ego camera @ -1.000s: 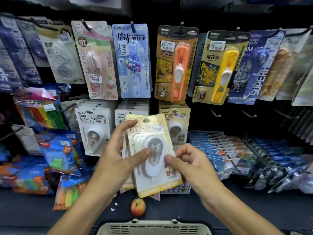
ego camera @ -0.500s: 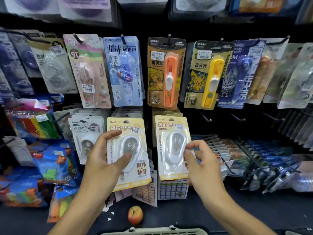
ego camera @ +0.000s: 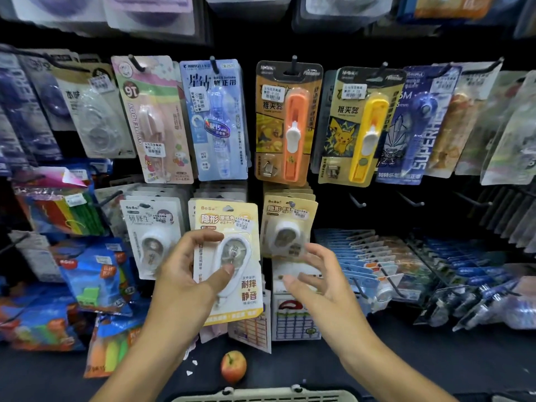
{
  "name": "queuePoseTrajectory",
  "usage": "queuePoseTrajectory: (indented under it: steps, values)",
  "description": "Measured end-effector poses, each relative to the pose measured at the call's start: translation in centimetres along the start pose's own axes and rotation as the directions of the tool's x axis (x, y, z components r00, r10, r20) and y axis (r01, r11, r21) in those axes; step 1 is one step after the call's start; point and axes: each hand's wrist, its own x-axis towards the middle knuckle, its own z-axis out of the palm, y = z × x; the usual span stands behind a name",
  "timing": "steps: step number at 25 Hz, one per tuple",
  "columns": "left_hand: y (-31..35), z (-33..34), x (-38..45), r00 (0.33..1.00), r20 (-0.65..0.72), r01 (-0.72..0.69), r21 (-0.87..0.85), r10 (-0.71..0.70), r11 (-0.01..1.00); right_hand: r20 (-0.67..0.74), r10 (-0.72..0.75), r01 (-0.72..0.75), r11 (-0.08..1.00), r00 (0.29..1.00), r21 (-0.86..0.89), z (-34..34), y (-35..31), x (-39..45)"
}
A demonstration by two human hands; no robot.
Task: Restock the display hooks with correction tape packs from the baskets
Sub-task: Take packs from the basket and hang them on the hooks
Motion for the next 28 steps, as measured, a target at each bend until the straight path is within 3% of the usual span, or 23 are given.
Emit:
queuePoseTrajectory:
  steps: [3,5,6,8,9,11,18,23,25,28]
  values:
    - [0.1,0.3,-0.3,0.987,0.159,-0.029,-0.008,0.03,1.0,0.133,-0.088,0.074,0.992,0.987,0.107,0.6,-0.2,0.0]
    - [0.2,0.4,-0.8,0.956,0.283,-0.121,0.13,0.081,0.984,0.096,-0.113,0.093,0.976,0.989,0.197,0.5,-0.8,0.6]
    - [0.1,0.4,-0.9,0.939,0.323,-0.21,0.269,0.118,0.94,0.052,-0.111,0.098,0.974,0.992,0.202,0.2,-1.1,1.0]
    - [-0.3,-0.2,-0.9,0.905,0.383,-0.385,0.548,0.186,0.742,-0.071,-0.109,0.118,0.984,0.992,0.137,-0.8,-1.7,1.6]
    - [-0.4,-0.4,-0.7,0.903,0.385,-0.409,0.634,0.191,0.656,-0.135,-0.12,0.129,0.99,0.983,0.057,-1.3,-1.9,1.8]
    - [-0.4,-0.6,-0.5,0.929,0.329,-0.362,0.719,0.169,0.593,-0.217,-0.181,0.159,0.981,0.959,-0.114,-1.9,-2.3,1.8]
    - [-0.6,-0.9,-0.6,0.958,0.212,-0.284,0.775,0.192,0.565,-0.4,-0.313,0.169,0.919,0.861,-0.355,-1.3,0.0,0.7]
    - [-1.1,-1.0,-0.3,0.959,0.181,-0.27,0.813,0.218,0.515,-0.244,-0.327,0.16,0.836,0.913,-0.524,-1.1,1.9,2.9]
    - [-1.4,-0.5,-0.4,0.95,0.209,-0.3,0.818,0.232,0.49,-0.232,-0.37,0.174,0.79,0.9,-0.588,-1.5,2.8,4.9]
    - [-2.4,0.4,0.2,0.93,0.263,-0.346,0.863,0.256,0.367,-0.216,-0.397,0.167,0.734,0.892,-0.658,-3.1,3.7,8.0]
